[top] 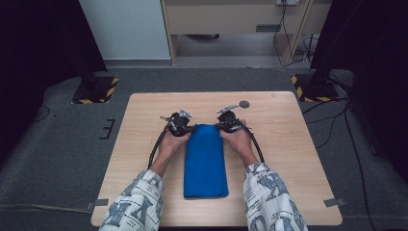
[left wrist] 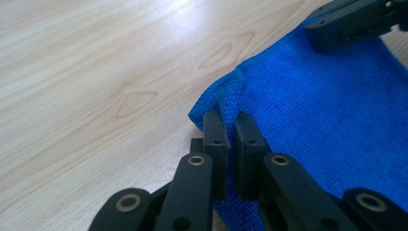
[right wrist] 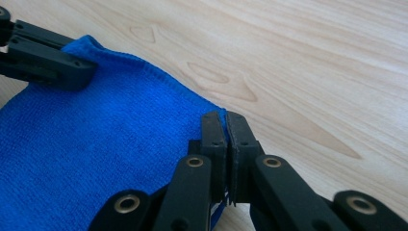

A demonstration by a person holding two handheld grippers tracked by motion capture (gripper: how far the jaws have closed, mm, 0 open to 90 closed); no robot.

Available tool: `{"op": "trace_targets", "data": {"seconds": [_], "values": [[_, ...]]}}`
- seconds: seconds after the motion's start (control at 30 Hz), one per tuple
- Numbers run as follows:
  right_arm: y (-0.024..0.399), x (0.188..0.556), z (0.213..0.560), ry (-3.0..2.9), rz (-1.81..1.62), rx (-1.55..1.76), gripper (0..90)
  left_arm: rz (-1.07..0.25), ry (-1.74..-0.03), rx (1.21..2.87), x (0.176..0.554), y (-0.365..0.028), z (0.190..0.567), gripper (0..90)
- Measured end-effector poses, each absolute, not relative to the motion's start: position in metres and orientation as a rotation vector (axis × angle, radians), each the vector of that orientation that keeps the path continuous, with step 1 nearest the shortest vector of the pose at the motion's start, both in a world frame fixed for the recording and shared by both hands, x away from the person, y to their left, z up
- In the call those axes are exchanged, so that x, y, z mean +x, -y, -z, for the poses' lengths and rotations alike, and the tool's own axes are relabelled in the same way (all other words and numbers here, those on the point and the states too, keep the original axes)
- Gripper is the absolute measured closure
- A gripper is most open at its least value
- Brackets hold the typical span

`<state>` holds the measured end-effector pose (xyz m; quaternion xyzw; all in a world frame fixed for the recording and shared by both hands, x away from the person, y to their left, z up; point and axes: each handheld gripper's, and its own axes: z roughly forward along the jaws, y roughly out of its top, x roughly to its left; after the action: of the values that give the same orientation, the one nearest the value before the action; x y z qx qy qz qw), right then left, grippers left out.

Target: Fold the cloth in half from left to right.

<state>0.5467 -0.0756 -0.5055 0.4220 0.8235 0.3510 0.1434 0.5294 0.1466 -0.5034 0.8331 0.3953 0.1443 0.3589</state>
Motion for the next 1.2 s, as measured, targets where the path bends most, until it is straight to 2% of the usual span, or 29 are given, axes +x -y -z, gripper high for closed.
{"op": "trace_targets", "data": {"seconds": [0.87,1.2], "values": [[0.084,0.546,0.462,-2.284,-1.124,1.186,88.1,-0.419,-0.999,2.049,0.530,-0.149,0.466,86.1],[0.086,0.546,0.458,-2.272,-1.157,1.179,88.1,-0.426,-0.996,2.043,0.534,-0.150,0.460,86.1]]}}
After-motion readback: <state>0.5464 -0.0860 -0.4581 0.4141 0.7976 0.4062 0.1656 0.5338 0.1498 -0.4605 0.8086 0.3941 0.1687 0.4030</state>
